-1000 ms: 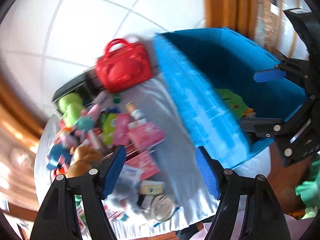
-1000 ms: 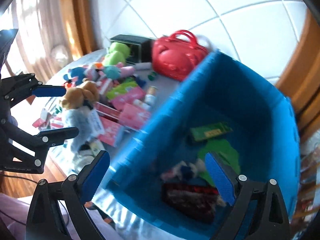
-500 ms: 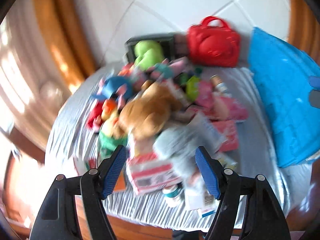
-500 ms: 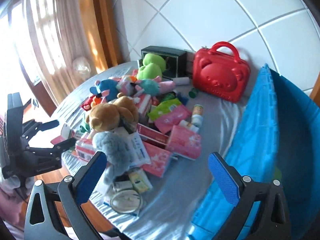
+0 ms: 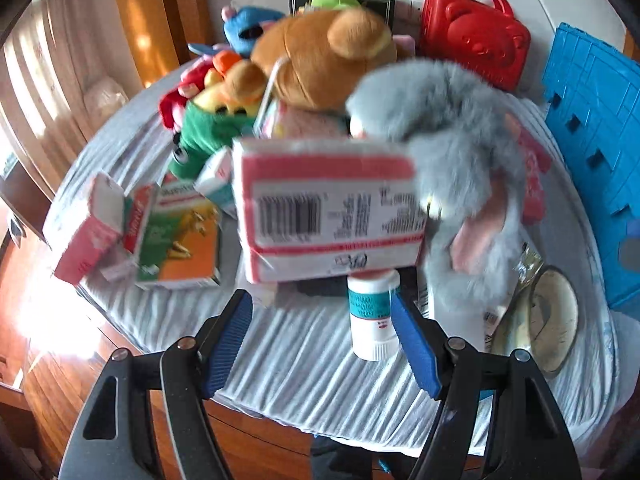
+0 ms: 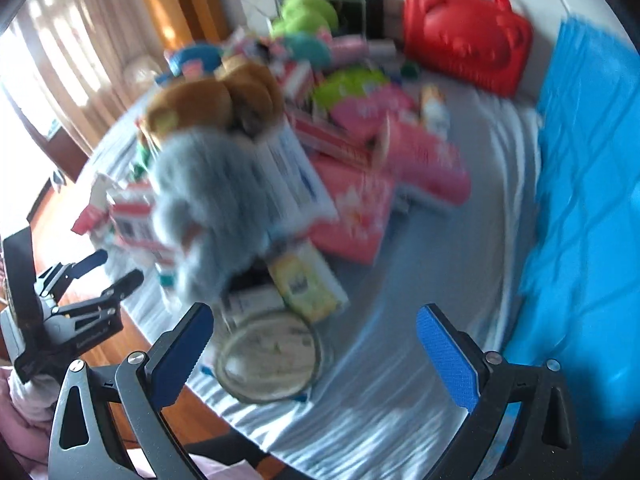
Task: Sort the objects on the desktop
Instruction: 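Grasp the white pill bottle with the left tool while the right tool grasps the clear tape roll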
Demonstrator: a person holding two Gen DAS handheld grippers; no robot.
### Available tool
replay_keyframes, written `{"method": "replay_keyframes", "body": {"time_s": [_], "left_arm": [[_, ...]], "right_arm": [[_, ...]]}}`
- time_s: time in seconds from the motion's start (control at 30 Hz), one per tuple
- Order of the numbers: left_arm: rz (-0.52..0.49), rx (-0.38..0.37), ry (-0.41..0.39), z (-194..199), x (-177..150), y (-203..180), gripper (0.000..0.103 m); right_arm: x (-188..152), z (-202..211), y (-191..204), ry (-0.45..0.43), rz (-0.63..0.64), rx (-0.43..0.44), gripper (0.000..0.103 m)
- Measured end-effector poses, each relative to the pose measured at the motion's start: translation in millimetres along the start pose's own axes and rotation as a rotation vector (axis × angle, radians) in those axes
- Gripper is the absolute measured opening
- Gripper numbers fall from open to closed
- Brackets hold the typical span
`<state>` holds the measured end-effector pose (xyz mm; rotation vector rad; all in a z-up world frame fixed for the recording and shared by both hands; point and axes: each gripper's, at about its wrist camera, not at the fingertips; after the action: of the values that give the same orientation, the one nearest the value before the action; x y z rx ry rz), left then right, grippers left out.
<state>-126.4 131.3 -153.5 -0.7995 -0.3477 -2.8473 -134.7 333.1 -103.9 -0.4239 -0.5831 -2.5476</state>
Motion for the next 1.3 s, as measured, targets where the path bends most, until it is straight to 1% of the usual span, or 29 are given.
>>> {"method": "replay_keyframes", "body": {"time_s": [0.07,0.13,0.2,0.23,0.27,0.3,0.33,0.4,0.43,0.47,0.5,0.53,0.57,0.63,0.67,0.7,0.77,0.83,0.9,1.0,1.03,1.1,1.13,1.17,1.23,1.27,1.3], "left_arm": [[-0.004,0.0,0.014,-10.6,-6.5,-6.3,0.071],[-0.009,-0.01,0.004,-13.9,-9.1,-10.9,0.071],[-0.032,-0.003,-0.005,-17.0,-9.9,-18.0,0.071],[-0.042,-0.008,-0.007,-18.8,-9.8,-21.5,0.071],[-0.048,-0.017,-0.005,-21.3,-9.5,-24.8,0.069],[-0.048,-0.031,-0.003,-23.5,-9.1,-27.1,0.066],[-0.044,-0.046,-0.004,-24.0,-8.7,-27.3,0.061],[-0.037,-0.052,-0.002,-26.8,-6.4,-28.9,0.055],[-0.037,-0.058,0.006,-29.1,-5.0,-29.7,0.049],[-0.035,-0.075,0.017,-31.8,-4.6,-30.0,0.043],[-0.024,-0.098,0.038,-35.6,-5.0,-29.5,0.042],[-0.015,-0.113,0.048,-36.9,-5.8,-28.7,0.039],[-0.012,-0.117,0.051,-37.2,-7.0,-28.4,0.037],[-0.019,-0.115,0.045,-33.6,-10.1,-28.4,0.037],[-0.018,-0.114,0.039,-30.5,-11.1,-27.7,0.036],[-0.016,-0.118,0.032,-25.8,-11.9,-26.4,0.036],[-0.014,-0.118,0.016,-16.8,-12.5,-24.8,0.035],[-0.018,-0.123,-0.016,-2.8,-12.3,-23.8,0.034],[-0.017,-0.131,-0.052,11.0,-11.7,-21.8,0.034],[-0.022,-0.123,-0.058,17.8,-6.8,-23.9,0.034],[-0.021,-0.121,-0.057,18.2,-8.0,-23.5,0.034],[-0.018,-0.11,-0.044,15.0,-10.1,-24.7,0.034],[-0.014,-0.11,-0.036,13.5,-5.8,-24.6,0.034],[-0.01,-0.112,-0.03,11.9,0.4,-23.8,0.034],[-0.008,-0.112,-0.024,9.6,-2.0,-22.1,0.034],[-0.012,-0.113,-0.024,9.8,-2.5,-23.5,0.034],[-0.019,-0.112,-0.026,11.0,-2.4,-25.7,0.034]], "right_arm": [[-11.6,-13.0,-7.1,0.034,-0.036,0.011,0.103],[-20.3,-22.7,-12.5,0.06,-0.061,0.01,0.103],[-25.1,-30.6,-16.6,0.082,-0.08,0.01,0.098],[-26.8,-34.3,-18.4,0.088,-0.087,0.014,0.088],[-28.2,-38.1,-20.4,0.096,-0.095,0.017,0.078],[-29.6,-43.1,-21.6,0.105,-0.1,0.019,0.074],[-30.4,-47.9,-22.4,0.11,-0.103,0.028,0.072],[-30.4,-54.9,-23.5,0.113,-0.109,0.039,0.072],[-29.8,-58.5,-23.9,0.112,-0.11,0.04,0.07],[-28.7,-62.8,-24.5,0.111,-0.111,0.04,0.067],[-27.8,-66.3,-25.0,0.113,-0.113,0.039,0.063],[-26.9,-69.4,-25.2,0.116,-0.113,0.041,0.051],[-26.3,-71.4,-25.4,0.115,-0.114,0.049,0.044],[-25.1,-70.6,-24.7,0.103,-0.114,0.072,0.039],[-24.6,-68.6,-23.9,0.095,-0.109,0.071,0.034],[-23.4,-63.4,-22.2,0.078,-0.096,0.068,0.031],[-20.4,-54.0,-21.2,0.046,-0.086,0.071,0.02],[-17.0,-44.6,-20.4,0.016,-0.079,0.077,0.016],[-14.0,-38.1,-18.3,0.0,-0.06,0.074,0.015],[-13.5,-38.5,-17.7,0.013,-0.056,0.056,0.014],[-15.8,-40.7,-17.9,0.021,-0.059,0.057,0.017],[-20.4,-43.8,-21.1,0.045,-0.07,0.054,0.038],[-22.0,-47.9,-21.7,0.056,-0.076,0.059,0.065],[-24.8,-51.5,-22.2,0.064,-0.081,0.065,0.073],[-27.8,-63.6,-24.8,0.087,-0.092,0.069,0.073],[-28.6,-71.8,-26.9,0.101,-0.097,0.063,0.064],[-29.1,-77.9,-28.4,0.113,-0.101,0.058,0.054]]}}
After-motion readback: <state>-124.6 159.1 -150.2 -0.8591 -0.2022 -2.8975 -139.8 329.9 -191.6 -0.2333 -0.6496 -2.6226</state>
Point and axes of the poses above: each gripper's, at about its wrist camera, not at the fingertips, and z roughly against the way its jaws point, y to its left, x to its top, and after that the axes turned 11 degrees about x, right-handed
